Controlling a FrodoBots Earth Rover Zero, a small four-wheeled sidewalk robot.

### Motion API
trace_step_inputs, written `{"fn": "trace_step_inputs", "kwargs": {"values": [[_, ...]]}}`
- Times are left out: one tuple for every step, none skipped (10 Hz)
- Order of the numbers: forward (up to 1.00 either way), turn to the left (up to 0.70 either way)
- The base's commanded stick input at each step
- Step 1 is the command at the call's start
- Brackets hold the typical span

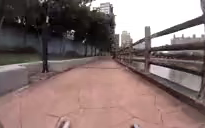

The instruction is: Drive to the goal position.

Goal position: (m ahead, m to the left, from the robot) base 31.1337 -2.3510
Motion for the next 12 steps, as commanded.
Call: {"fn": "trace_step_inputs", "kwargs": {"values": [[1.00,0.00],[1.00,0.00],[1.00,0.00],[1.00,0.00],[1.00,0.00],[1.00,0.00],[1.00,0.00],[1.00,0.00],[1.00,0.00],[1.00,0.00],[1.00,0.00],[1.00,0.00]]}}
